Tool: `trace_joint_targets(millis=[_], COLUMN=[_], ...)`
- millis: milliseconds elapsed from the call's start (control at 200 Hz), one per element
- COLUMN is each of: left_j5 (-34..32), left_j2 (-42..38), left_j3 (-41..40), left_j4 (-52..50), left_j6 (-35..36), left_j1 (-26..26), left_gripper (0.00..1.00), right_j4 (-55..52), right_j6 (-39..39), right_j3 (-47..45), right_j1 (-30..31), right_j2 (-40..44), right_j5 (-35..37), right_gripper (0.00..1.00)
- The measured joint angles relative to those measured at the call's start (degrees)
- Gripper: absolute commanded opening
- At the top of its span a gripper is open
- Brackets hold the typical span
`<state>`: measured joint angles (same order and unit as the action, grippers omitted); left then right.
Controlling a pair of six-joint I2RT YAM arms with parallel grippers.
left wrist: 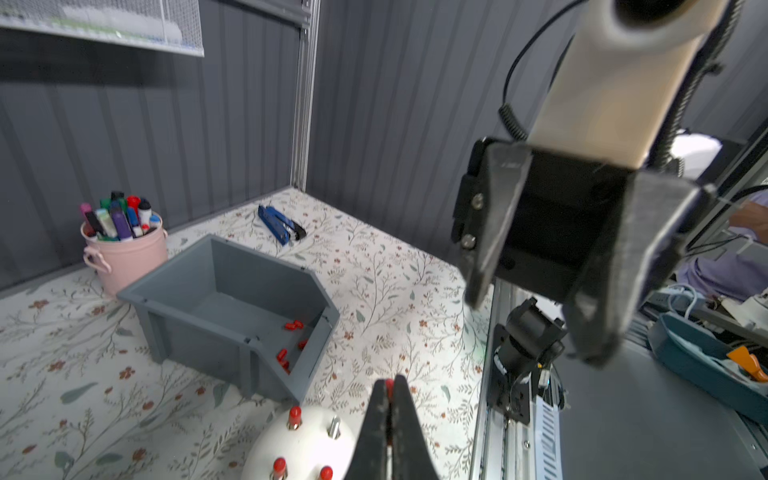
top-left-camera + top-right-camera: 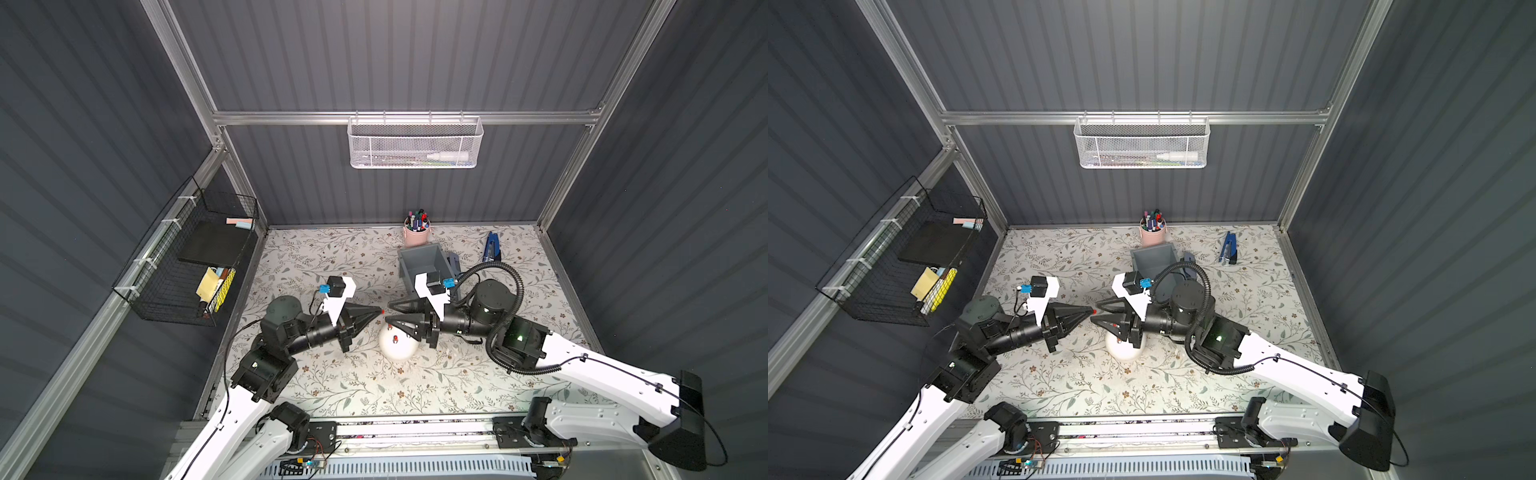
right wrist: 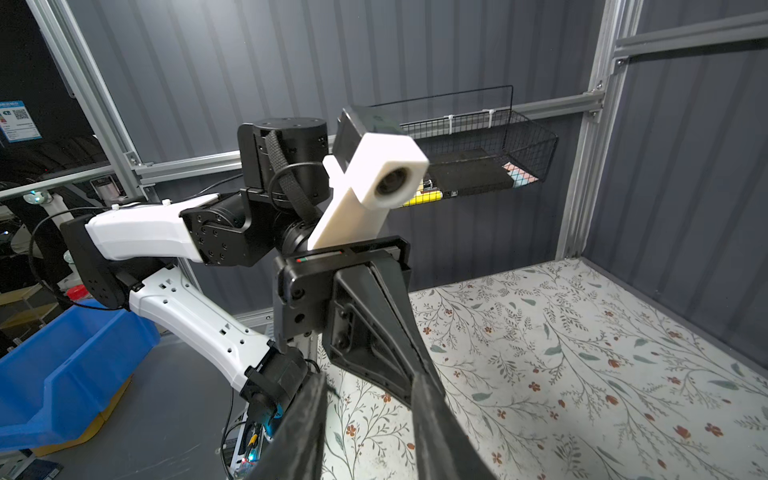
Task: Cover the protruding screws with screw protection sleeves
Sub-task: Pick up the screw protection sleeve from the storage box.
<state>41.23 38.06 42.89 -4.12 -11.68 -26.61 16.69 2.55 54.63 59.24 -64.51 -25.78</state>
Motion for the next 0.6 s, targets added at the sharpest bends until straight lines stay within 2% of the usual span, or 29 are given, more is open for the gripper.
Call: trace_joint_targets(millis=[285, 600], left_j5=[1.73, 3.85], left_j2=[-0.87, -1.18], left_j3=[0.00, 0.00], left_j4=[6.38, 10.12], left_j6=[-5.68, -9.42], left_j1=[0.00, 0.00], left_gripper=[0.00, 0.00], right_j4=[1.97, 2.19], right_j6=[0.48, 0.98], right_j3=[0.00, 0.00], right_j1=[0.00, 0.00], right_j2=[-0.42, -1.01], right_j5=[0.37, 0.31], right_gripper=[0.38, 0.28])
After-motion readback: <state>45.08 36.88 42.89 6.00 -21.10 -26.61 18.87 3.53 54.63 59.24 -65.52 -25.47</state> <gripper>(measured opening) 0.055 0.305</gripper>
